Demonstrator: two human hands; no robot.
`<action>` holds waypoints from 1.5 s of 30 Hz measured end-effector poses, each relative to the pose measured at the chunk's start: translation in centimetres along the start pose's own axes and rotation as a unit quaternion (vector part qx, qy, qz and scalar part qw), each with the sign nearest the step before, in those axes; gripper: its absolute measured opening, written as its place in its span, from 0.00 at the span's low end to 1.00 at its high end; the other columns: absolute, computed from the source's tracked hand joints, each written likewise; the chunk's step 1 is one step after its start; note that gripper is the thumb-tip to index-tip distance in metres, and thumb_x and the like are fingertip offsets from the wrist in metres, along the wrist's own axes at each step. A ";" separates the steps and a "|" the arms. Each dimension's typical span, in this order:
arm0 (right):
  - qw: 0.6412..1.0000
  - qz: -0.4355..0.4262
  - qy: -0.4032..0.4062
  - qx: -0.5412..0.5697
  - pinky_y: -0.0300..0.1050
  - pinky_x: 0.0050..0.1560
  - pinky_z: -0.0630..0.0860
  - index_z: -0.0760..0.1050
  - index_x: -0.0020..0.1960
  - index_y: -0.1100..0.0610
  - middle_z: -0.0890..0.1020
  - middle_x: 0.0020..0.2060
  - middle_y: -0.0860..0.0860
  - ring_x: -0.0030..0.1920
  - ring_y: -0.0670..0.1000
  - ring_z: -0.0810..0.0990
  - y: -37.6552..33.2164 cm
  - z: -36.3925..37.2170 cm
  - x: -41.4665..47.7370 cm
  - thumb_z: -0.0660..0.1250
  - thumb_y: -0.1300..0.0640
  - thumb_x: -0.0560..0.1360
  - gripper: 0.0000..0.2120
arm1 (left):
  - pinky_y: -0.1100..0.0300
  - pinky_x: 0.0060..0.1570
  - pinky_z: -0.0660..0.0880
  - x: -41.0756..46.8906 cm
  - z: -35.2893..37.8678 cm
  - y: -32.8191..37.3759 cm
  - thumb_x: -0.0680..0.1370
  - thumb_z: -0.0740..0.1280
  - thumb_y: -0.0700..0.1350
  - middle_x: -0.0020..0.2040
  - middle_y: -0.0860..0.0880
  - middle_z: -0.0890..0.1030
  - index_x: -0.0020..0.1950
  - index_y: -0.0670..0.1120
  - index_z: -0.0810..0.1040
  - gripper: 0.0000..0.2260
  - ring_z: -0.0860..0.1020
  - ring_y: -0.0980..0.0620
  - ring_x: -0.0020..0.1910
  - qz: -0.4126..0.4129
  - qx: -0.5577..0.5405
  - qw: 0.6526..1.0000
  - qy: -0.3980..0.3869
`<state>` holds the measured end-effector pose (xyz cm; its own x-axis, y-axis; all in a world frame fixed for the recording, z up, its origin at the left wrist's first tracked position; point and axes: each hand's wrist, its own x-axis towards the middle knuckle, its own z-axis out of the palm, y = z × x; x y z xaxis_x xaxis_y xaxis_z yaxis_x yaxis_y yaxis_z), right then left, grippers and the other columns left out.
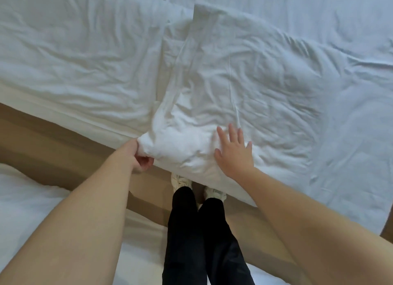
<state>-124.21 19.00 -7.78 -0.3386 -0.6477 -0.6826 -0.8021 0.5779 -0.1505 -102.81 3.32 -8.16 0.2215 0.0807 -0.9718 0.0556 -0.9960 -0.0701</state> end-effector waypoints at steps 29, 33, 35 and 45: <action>0.996 -0.016 0.068 -0.060 0.77 0.68 0.47 0.39 0.79 0.43 0.35 0.78 0.50 0.77 0.60 0.34 -3.3 -3.7 9.2 0.47 0.44 0.81 0.29 | 0.47 0.63 0.69 0.4 6.1 2.7 0.81 0.56 0.46 0.67 0.45 0.72 0.68 0.44 0.69 0.16 0.69 0.43 0.67 0.546 0.420 0.692 0.216; 0.993 0.087 0.085 0.013 0.77 0.69 0.46 0.39 0.79 0.42 0.33 0.78 0.49 0.77 0.58 0.33 0.6 -3.8 8.5 0.47 0.41 0.81 0.30 | 0.38 0.73 0.53 -1.2 12.5 -0.4 0.79 0.52 0.50 0.78 0.43 0.59 0.77 0.47 0.61 0.26 0.55 0.43 0.77 0.705 0.567 0.418 0.090; 0.990 0.112 0.086 0.026 0.77 0.68 0.47 0.40 0.79 0.41 0.34 0.78 0.48 0.78 0.57 0.34 3.3 -3.7 8.7 0.48 0.42 0.81 0.29 | 0.37 0.73 0.49 0.1 14.8 -1.1 0.80 0.51 0.53 0.80 0.43 0.52 0.79 0.50 0.55 0.27 0.49 0.44 0.79 0.678 0.655 0.327 0.068; 0.979 0.194 0.029 0.063 0.78 0.65 0.53 0.40 0.79 0.42 0.37 0.78 0.50 0.78 0.62 0.38 12.9 0.4 1.4 0.51 0.44 0.81 0.30 | 0.39 0.73 0.45 1.5 10.9 -2.2 0.81 0.49 0.54 0.79 0.42 0.40 0.79 0.48 0.40 0.30 0.41 0.41 0.78 0.565 0.755 0.309 0.121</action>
<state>-134.78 25.79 -10.96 -0.6356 -0.3932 -0.6644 -0.5423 0.8399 0.0217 -113.15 5.24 -11.94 -0.6560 -0.5324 -0.5350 -0.6670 0.7406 0.0808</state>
